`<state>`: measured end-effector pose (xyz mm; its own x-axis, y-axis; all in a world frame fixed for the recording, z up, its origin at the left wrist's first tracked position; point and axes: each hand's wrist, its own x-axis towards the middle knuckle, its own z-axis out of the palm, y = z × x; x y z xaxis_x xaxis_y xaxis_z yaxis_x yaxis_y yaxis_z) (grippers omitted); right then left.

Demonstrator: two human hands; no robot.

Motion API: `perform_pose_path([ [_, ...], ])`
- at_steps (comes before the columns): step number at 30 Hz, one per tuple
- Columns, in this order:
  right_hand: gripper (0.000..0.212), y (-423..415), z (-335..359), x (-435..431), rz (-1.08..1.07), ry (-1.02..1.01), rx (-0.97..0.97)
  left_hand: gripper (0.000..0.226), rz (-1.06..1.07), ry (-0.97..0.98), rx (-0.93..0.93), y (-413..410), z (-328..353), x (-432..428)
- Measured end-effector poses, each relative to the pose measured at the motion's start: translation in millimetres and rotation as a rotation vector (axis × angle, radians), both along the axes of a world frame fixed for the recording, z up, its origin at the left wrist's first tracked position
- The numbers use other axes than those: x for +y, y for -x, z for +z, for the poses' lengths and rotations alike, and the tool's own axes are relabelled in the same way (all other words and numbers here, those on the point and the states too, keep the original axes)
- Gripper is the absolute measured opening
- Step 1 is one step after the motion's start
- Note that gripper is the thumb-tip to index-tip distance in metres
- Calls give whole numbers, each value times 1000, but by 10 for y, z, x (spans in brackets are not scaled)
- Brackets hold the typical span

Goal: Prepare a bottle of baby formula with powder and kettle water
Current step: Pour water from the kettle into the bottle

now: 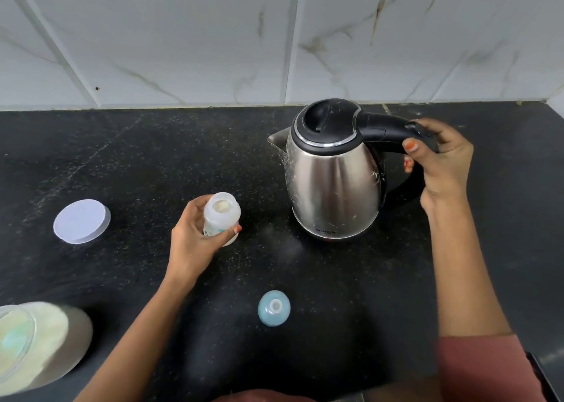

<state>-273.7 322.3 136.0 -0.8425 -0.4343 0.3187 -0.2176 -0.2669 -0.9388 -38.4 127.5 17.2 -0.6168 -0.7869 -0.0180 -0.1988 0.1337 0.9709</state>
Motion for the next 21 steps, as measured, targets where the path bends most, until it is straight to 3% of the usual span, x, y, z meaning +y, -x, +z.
perform_pose_path([
  [21,37,556,-458,16,-5,108,-102,61,46,8,-4,90,17,65],
])
